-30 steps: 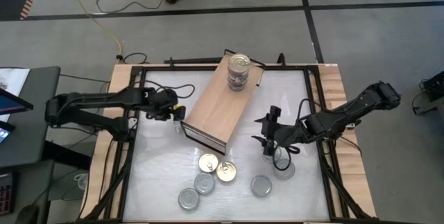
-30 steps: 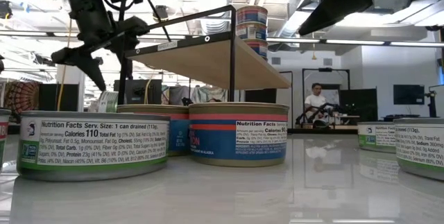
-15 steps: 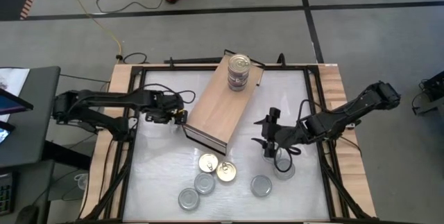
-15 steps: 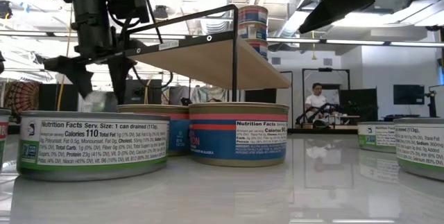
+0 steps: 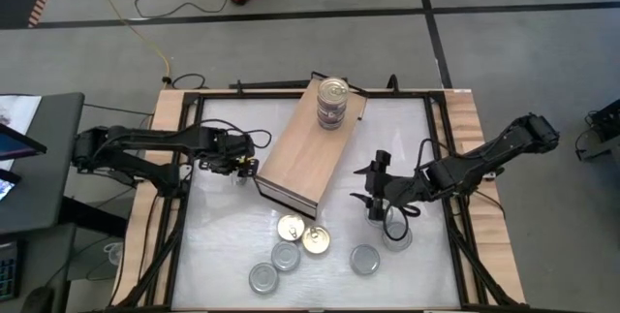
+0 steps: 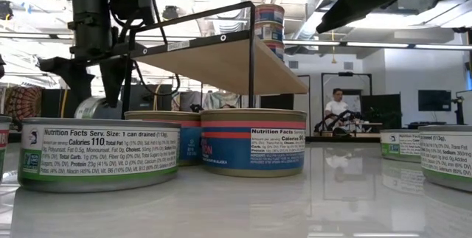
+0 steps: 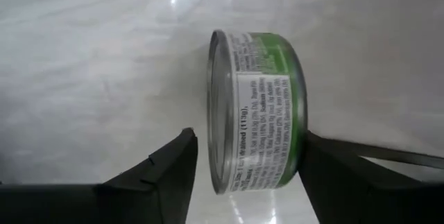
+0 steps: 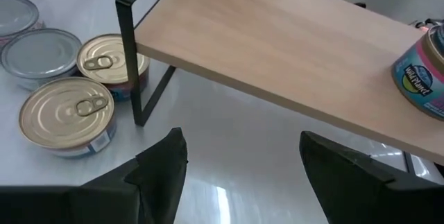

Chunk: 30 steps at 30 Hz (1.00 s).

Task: Stack canned seafood by type on shelf
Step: Put the green tuna can on the shelf

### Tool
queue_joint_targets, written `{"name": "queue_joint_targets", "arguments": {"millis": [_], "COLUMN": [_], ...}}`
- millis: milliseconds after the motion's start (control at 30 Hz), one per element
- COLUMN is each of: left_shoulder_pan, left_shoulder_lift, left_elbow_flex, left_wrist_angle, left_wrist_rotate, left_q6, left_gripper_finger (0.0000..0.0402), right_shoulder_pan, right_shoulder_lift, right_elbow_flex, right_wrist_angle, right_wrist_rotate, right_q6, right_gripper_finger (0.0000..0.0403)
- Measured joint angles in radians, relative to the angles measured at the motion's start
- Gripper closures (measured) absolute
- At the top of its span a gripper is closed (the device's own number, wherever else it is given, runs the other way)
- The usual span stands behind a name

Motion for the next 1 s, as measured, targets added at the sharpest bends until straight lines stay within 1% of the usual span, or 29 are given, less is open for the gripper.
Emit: {"name": "queue_joint_targets", "arguments": {"millis": [133,333,600,700,833,1000], "left_shoulder_pan": [-0.001,-0.001,-0.001,-0.001,0.009,0.028], "left_shoulder_lift": [0.000,-0.001,-0.002,-0.002,-0.008,-0.010], "left_elbow_flex": [0.000,0.000,0.000,0.016,0.064,0.177], "left_wrist_angle": [-0.018,0.005,0.004,-0.017,-0.016,-0.068], "left_wrist_rotate": [-0.013,-0.030,-0.041,-0.065,-0.094,-0.124], "left_q6": [0.009,0.038,0.077,0.103,0.143,0.200], "left_gripper_finger": [0.0207,0.0269,0.0269,0.0269,0.0269,0.0269], "right_shoulder_pan": [0.000,0.000,0.000,0.000,0.000,0.000], "right_shoulder_lift": [0.000,0.000,0.000,0.000,0.000,0.000], "right_elbow_flex": [0.000,0.000,0.000,0.000,0.000,0.000], "right_wrist_angle": [0.000,0.007,0.007,0.007,0.007,0.009], "right_wrist_rotate": [0.000,0.000,0.000,0.000,0.000,0.000], "right_q6": [0.004,0.004,0.004,0.004,0.005,0.007], "right_gripper_finger": [0.0100,0.0100,0.0100,0.0100,0.0100,0.0100]}}
